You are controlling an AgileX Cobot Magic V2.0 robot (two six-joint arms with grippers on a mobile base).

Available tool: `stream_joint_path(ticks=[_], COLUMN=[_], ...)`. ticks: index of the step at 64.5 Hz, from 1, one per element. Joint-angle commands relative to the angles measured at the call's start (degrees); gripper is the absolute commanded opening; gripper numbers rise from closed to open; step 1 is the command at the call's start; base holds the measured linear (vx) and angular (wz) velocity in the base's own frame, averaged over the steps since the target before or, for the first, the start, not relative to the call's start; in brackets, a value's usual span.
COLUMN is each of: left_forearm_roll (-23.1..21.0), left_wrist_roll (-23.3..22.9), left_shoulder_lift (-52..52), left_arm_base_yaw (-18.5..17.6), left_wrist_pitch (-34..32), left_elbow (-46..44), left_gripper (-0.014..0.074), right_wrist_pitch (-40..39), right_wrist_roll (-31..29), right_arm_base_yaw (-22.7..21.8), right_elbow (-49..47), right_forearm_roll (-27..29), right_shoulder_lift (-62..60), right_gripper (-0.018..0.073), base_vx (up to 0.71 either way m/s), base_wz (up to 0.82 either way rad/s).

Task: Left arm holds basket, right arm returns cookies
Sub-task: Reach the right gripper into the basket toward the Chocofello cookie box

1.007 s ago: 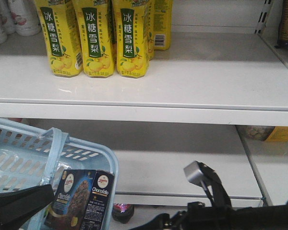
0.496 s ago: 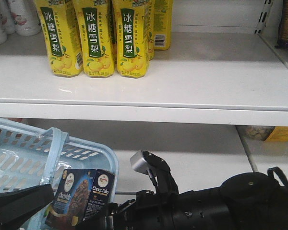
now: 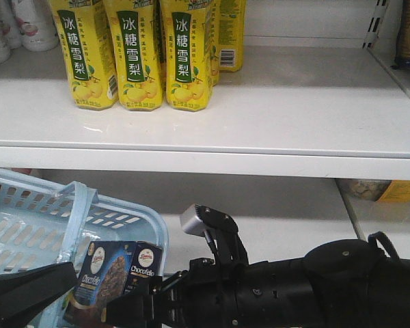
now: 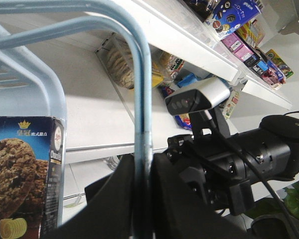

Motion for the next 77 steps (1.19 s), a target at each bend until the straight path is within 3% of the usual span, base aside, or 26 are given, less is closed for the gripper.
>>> stream_joint_path(ticks=[1,53,77], left_forearm_roll=[-3.7,-3.8,-3.7], left_wrist_roll=[1.0,1.0,1.0], left_shoulder_lift=[0.1,0.1,0.1], left_arm_base_yaw=[-0.3,-0.3,-0.3], left_wrist_pitch=[-0.4,0.6,0.9], left_elbow=[-1.9,-1.9,-1.9], left_gripper=[-0.0007,-0.0007,-0.0007], right_wrist_pitch=[1.5,0.4,4.7], right_wrist_roll=[-1.1,-3.8,-2.0], right_arm_base_yaw=[-0.1,-0.1,0.5], right_elbow=[-2.4,-6.2,-6.1], right_forearm_roll=[4.2,5.7,5.2], right_shoulder_lift=[-1.4,4.2,5.5], right_gripper=[0.0554,0.0554,0.0554], base_vx=[0.00,0.00,0.00], base_wz=[0.00,0.00,0.00])
